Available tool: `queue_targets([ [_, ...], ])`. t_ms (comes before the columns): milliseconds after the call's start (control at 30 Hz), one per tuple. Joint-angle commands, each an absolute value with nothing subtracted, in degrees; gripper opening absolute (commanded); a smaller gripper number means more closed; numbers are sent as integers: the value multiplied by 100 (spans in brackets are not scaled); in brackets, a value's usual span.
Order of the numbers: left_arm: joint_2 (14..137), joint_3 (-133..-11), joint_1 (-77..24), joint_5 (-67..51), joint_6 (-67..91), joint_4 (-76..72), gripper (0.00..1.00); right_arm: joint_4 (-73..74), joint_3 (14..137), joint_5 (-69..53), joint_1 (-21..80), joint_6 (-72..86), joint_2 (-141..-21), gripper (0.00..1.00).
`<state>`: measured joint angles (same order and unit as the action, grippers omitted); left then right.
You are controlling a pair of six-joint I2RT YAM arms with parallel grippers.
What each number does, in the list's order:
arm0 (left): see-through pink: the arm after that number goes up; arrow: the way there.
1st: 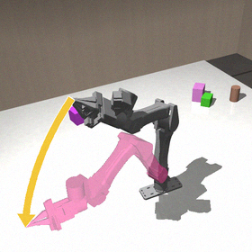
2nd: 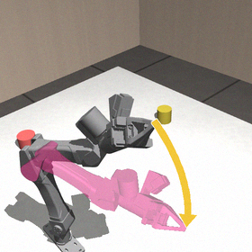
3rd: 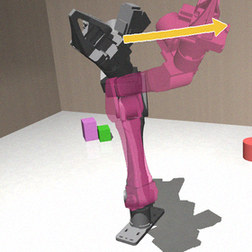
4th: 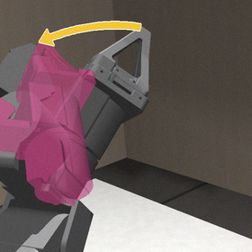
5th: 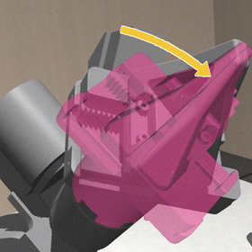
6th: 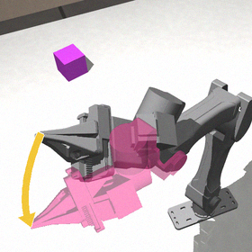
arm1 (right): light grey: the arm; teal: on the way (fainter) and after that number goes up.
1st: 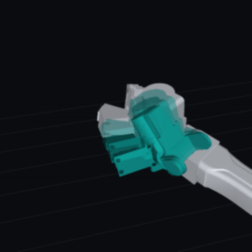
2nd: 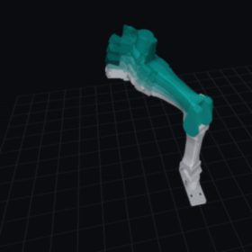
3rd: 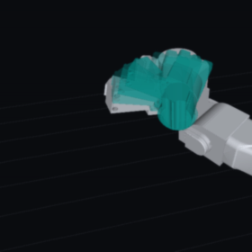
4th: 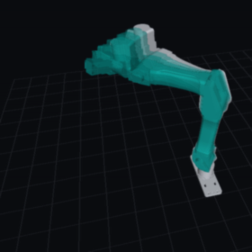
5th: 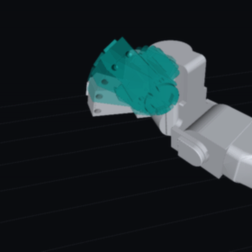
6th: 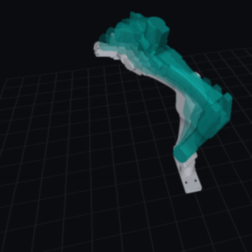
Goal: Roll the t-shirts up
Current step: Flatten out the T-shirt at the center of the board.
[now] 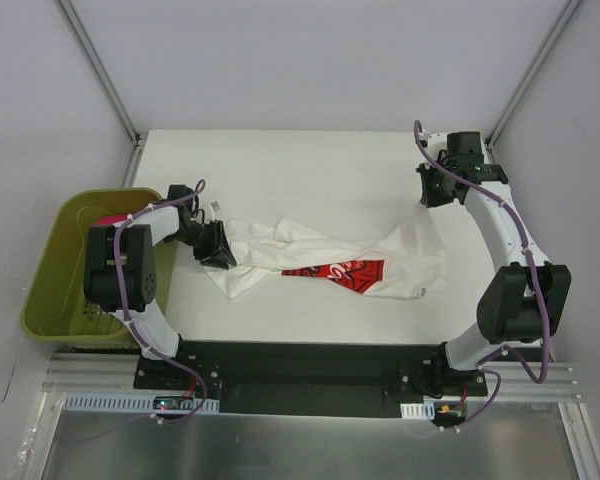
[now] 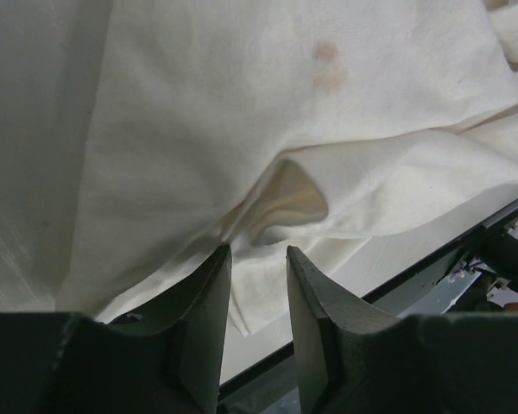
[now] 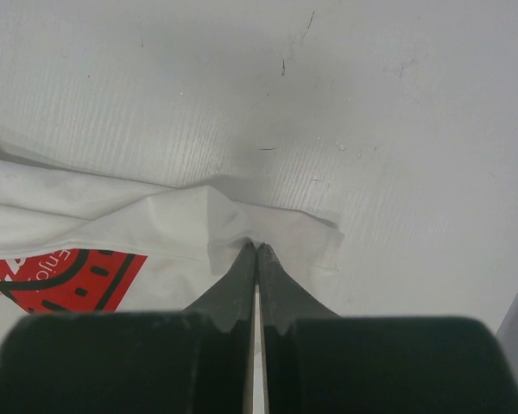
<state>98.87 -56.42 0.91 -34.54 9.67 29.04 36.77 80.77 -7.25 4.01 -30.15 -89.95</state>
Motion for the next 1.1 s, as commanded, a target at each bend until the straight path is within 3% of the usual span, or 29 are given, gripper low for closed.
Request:
queue_targets([
  [0,10045,-5941,18,-3683,932,2857,32,3612,8121,-624,439,-3094,-8842,1],
  [633,10292,-6214,18,-4078,861,2971,21,3612,8244,-571,448,-3129,-9009,1],
  [700,10266,-6196,-122,-4078,870,2979,21,3621,8253,-580,448,-3120,-9026,1],
  [833,10292,-6153,-185,-3982,853,2988,32,3612,8253,-598,448,-3111,-9061,1],
  [1067,10406,-6109,-272,-3955,809,2979,28,3612,8279,-615,448,-3094,-9097,1],
])
